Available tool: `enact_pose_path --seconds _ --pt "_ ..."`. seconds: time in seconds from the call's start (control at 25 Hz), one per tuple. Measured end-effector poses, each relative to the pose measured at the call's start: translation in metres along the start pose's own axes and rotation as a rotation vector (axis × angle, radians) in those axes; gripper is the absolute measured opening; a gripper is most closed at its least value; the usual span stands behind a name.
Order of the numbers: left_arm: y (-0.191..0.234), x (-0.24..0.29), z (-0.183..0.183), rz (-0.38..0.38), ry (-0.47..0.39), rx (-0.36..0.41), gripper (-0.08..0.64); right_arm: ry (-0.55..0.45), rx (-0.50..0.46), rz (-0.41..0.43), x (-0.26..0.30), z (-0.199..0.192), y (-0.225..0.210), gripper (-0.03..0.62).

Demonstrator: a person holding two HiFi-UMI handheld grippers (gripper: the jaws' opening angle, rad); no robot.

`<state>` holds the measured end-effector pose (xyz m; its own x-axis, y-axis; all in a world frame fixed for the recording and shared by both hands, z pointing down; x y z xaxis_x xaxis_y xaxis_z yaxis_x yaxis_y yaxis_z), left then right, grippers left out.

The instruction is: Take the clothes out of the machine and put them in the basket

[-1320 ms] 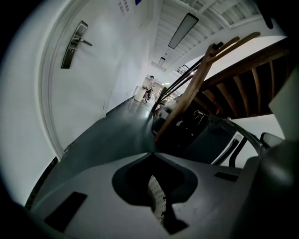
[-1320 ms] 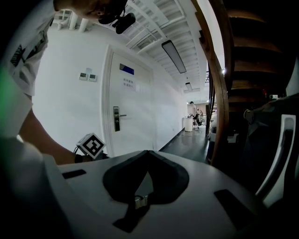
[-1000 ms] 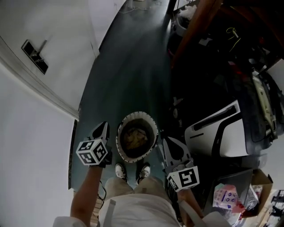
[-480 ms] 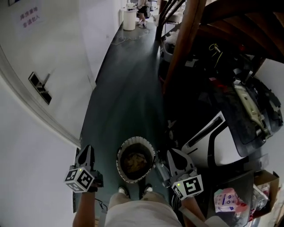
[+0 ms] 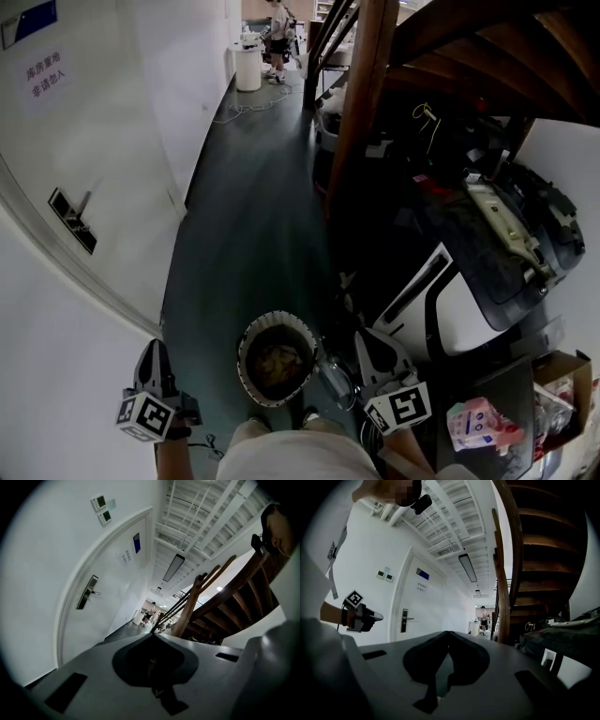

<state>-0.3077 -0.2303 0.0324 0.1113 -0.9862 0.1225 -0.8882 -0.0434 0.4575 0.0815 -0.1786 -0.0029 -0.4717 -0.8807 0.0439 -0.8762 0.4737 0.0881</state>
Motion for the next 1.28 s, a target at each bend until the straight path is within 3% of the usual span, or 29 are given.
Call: enact_pose_path --seconds 0.28,1.28 --pt "0.002 0.002 -0.01 0.008 0.011 -0.042 0.014 -0.013 -0.014 0.018 0.011 0.006 0.0 0.014" --pt "0.007 0.009 0.007 -0.006 -0.038 -0.063 0.014 -0.042 -0.069 0.172 0.057 0.027 0.038 0.014"
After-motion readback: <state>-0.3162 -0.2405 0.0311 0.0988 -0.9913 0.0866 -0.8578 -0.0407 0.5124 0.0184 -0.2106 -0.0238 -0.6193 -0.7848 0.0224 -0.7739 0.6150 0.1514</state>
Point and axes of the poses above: the fingertips, and each gripper's own axes: x forward along the fingers, y to its left, z out of its top, the point moved 1 cm from there along -x, backward along the fingers, and after that the axes turned 9 degrees about z, right-handed, at the moved point
